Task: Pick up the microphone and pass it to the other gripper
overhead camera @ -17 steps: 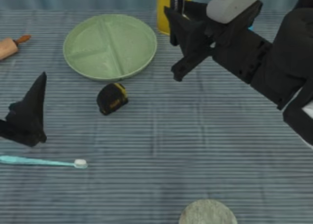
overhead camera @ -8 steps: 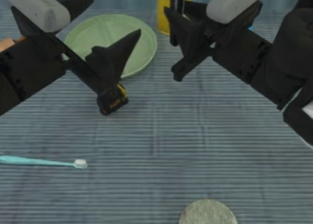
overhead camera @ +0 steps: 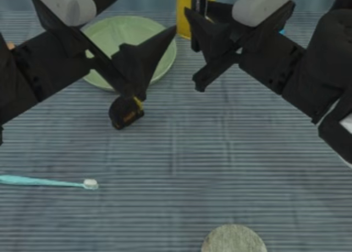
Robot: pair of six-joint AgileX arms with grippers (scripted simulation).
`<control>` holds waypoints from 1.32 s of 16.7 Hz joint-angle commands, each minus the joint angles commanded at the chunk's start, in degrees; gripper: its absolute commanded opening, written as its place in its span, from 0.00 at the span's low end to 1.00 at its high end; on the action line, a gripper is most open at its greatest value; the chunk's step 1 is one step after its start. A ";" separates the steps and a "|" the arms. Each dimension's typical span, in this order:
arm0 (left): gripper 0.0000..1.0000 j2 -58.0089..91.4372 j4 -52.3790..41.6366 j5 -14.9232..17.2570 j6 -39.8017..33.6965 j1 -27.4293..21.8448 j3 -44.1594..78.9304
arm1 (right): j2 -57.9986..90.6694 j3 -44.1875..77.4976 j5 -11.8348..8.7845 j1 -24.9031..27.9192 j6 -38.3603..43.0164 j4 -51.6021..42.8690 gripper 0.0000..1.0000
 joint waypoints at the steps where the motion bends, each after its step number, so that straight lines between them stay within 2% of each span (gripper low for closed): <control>1: 1.00 0.18 0.05 -0.04 0.00 -0.11 0.17 | 0.00 0.00 0.00 0.00 0.00 0.00 0.00; 4: 1.00 4.31 1.05 -1.42 0.07 -1.86 3.84 | 0.00 0.00 0.00 0.00 0.00 0.00 0.00; 11: 1.00 21.46 4.35 -7.07 0.36 -7.78 17.14 | 0.00 0.00 0.00 0.00 0.00 0.00 0.00; 16: 1.00 22.17 4.49 -7.40 0.36 -8.13 17.82 | 0.00 0.00 0.00 0.00 0.00 0.00 0.00; 22: 0.55 22.17 4.49 -7.40 0.36 -8.13 17.82 | 0.00 0.00 0.00 0.00 0.00 0.00 0.00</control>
